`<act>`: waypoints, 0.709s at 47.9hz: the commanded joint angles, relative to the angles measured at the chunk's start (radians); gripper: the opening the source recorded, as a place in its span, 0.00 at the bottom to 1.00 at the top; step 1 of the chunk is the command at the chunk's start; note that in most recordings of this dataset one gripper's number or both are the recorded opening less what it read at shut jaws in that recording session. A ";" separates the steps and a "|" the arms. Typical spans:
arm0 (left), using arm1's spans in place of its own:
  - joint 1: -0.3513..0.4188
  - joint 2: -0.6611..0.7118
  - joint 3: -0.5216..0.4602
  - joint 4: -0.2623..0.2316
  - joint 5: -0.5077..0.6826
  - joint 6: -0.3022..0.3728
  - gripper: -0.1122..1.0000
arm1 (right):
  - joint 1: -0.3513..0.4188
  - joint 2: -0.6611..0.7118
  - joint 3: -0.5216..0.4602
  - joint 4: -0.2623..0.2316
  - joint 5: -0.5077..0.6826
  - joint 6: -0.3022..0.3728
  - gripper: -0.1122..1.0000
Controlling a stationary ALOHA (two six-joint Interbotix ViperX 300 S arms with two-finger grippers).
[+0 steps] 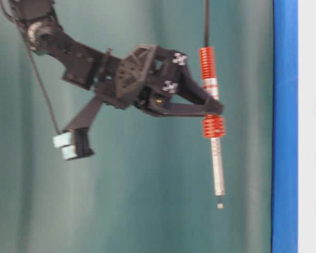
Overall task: Touch the tip of the soldering iron to the mark.
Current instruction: 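Raise the iron and move it right above the strip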
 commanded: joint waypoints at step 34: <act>0.000 -0.003 -0.009 0.002 -0.002 0.000 0.10 | -0.002 -0.147 0.132 0.002 0.055 0.012 0.16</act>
